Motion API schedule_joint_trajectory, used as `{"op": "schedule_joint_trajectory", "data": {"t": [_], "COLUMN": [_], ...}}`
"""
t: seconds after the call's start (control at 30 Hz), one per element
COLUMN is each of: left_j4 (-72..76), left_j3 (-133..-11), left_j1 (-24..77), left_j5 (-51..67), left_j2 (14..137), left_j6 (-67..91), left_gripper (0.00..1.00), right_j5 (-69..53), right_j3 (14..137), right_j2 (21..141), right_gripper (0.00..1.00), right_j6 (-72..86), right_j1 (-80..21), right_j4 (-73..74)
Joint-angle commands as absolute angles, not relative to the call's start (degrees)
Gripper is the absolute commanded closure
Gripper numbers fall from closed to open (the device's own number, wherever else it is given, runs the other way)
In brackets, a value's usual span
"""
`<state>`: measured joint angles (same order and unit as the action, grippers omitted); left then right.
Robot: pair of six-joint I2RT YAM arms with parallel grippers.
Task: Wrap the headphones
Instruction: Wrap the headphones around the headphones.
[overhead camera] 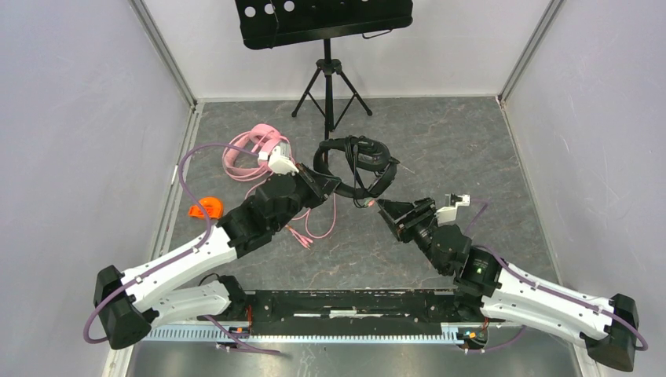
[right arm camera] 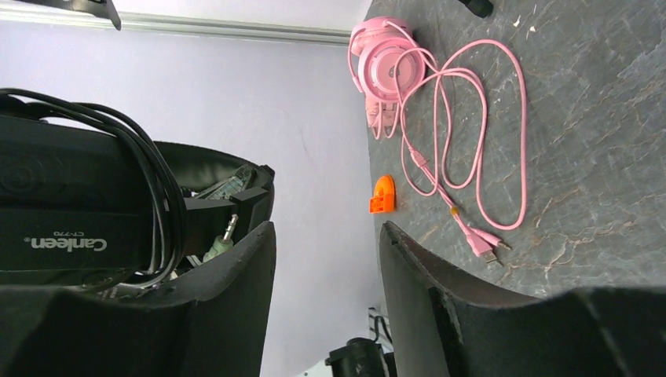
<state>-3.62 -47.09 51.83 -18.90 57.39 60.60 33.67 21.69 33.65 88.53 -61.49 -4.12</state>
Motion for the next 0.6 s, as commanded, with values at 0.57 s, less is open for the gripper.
{"op": "schedule_joint_trajectory", "data": {"t": [0.57], "left_j4": [1.1], "left_j3": [-47.6], "left_j1": [51.7], "left_j5": [-23.1], "left_j2": [59.6], "left_j6": [58.5], "left_gripper": [0.98], "right_j5": [35.5], "right_j3": [18.1], "right_j2": [32.4], "right_gripper": [0.45], "right_j6": [99.9], "right_j1": [-61.7], "right_j4": [-5.5]}}
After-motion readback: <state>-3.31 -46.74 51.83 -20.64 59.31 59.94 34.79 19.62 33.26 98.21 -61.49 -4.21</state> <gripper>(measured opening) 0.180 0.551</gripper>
